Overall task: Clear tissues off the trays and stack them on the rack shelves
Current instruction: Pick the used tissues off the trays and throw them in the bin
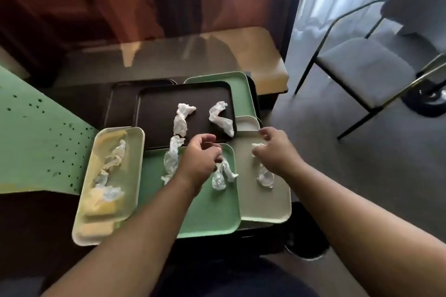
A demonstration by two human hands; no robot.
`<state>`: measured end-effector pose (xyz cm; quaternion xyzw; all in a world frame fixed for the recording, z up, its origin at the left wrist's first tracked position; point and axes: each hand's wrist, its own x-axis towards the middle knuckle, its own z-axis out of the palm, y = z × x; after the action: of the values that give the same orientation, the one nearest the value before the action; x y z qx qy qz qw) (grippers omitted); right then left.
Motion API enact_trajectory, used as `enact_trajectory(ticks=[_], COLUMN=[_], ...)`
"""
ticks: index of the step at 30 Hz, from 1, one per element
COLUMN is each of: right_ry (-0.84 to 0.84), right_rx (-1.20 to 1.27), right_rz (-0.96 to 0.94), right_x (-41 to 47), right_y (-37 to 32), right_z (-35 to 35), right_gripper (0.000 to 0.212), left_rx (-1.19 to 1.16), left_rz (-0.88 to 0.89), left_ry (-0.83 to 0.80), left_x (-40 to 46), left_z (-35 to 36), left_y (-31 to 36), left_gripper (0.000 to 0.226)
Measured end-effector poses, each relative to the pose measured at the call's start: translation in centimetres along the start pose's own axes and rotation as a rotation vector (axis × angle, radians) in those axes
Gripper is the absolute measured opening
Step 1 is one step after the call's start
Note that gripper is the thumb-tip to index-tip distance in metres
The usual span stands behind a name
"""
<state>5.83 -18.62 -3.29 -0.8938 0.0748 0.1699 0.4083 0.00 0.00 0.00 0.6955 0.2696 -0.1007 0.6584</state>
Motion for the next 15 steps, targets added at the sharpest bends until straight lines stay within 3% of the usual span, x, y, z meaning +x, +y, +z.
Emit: enact_trajectory(ticks=[4,8,10,12,15], right_ry=[-0.165,-0.155,-0.123,-0.117,-0.278], right_rx=[-0.393,-0.388,-0.101,0.335,0.871], right_rz=[0.058,-0.006,0.018,0.059,0.136], right_x=[-0.7,-0.4,-0.4,-0.9,-1.4], right_y=[1.9,2.0,0.7,-1.7,-5.1], right_z=[0.9,1.3,1.4,1.2,0.9], right_gripper=[0.058,0.034,0.02,0.017,0.017], left_rx=[0.087,0.104,0.074,0.042,-0.048], left_rz=[-0.056,-0.071,-0.057,-0.033,-0.099], left_ry=[0.027,0.027,0.03,0.014,-0.117], left_x=[0.1,0.7,0.9,0.7,0.4], left_z=[0.2,0.4,0.5,0.7,0.7], left_y=[-2.3,-2.4,-2.0,-1.2,0.0], left_gripper=[0.033,0.031,0.025,0.016,0.019])
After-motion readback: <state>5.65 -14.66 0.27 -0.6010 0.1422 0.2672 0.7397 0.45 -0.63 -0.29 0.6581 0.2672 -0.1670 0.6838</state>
